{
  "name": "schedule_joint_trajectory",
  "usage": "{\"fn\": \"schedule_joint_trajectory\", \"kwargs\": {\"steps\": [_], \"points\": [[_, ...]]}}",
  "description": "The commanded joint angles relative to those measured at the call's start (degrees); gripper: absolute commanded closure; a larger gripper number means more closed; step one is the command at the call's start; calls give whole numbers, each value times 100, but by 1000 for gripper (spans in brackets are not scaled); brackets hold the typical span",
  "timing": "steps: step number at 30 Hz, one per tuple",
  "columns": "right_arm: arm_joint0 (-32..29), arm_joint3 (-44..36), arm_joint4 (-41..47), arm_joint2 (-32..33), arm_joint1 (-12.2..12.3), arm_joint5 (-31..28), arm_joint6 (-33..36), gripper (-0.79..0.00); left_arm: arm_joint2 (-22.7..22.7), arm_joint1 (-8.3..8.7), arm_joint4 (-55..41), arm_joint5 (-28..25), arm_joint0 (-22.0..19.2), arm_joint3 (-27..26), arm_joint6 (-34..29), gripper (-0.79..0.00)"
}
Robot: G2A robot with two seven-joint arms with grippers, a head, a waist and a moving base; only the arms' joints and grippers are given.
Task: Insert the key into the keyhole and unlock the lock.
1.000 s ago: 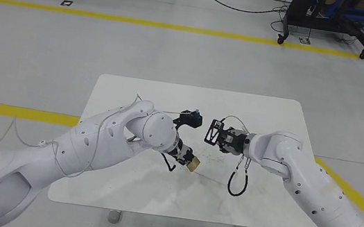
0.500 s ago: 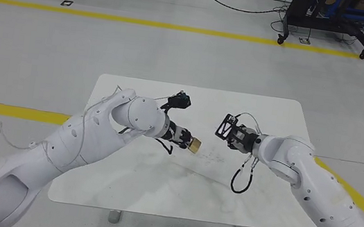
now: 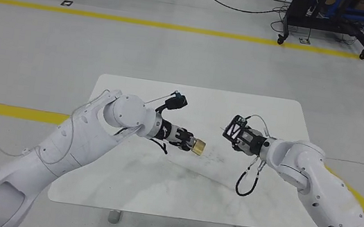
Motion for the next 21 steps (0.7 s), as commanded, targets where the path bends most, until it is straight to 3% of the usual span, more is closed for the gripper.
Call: {"fn": "schedule_joint_trajectory", "kwargs": {"steps": [1,12,21], "points": [[-43,113,248,76,-2,-174,-266,0,-126,-1,-421,-286,87,169,-198,0],[-237,640,925,336,-6,-1222,-1294,0,-364,-118,-1405,-1149,140,957,-1034,0],[-108,940,1157,179,-98,-1921,-1908,0,-325,-248,-1457,-1218,44,1277,-1240,0]]}}
